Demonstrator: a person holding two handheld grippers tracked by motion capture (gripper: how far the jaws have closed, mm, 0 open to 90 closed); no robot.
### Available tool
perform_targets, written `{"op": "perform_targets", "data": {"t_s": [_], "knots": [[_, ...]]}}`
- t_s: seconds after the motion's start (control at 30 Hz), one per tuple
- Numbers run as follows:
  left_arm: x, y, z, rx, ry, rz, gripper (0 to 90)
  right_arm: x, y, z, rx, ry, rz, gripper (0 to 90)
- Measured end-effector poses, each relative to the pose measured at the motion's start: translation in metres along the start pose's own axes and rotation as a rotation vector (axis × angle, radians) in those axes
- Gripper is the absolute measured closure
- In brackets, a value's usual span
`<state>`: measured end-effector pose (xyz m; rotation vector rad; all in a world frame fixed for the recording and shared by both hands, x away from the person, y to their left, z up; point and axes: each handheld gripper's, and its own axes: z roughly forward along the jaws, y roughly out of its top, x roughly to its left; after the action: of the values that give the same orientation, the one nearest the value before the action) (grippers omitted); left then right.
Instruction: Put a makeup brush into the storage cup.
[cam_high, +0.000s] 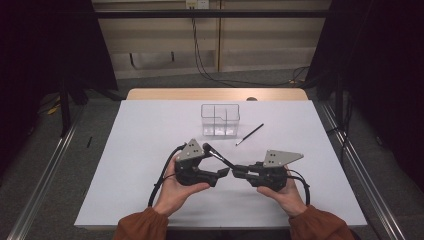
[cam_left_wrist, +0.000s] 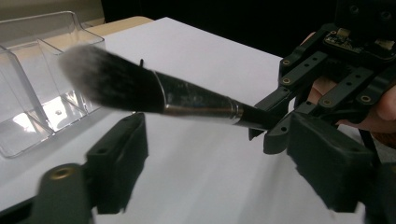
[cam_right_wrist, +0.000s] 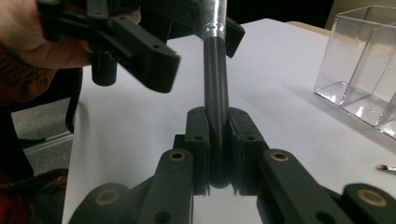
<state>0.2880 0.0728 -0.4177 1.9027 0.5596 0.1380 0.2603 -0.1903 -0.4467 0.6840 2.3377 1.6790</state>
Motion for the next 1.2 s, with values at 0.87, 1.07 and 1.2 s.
{"op": "perform_targets", "data": {"t_s": [0.87, 1.07, 1.2], "knots": [[0.0014, 0.0059, -0.0020, -0.118, -0.057, -0.156, 67.9, 0.0009, -0.0039, 0.0030, 0.006, 0.004, -0.004, 80.1], [0.0004, 0.0080, -0.0019, -0.119, -0.067, -0.161, 71.8, 0.0022, -0.0048, 0.0053, 0.008, 0.010, 0.001, 80.0], [0.0012, 0.0080, -0.0021, -0.118, -0.082, -0.162, 73.0, 0.0024, -0.0054, 0.0063, 0.011, 0.015, 0.005, 79.9]]}}
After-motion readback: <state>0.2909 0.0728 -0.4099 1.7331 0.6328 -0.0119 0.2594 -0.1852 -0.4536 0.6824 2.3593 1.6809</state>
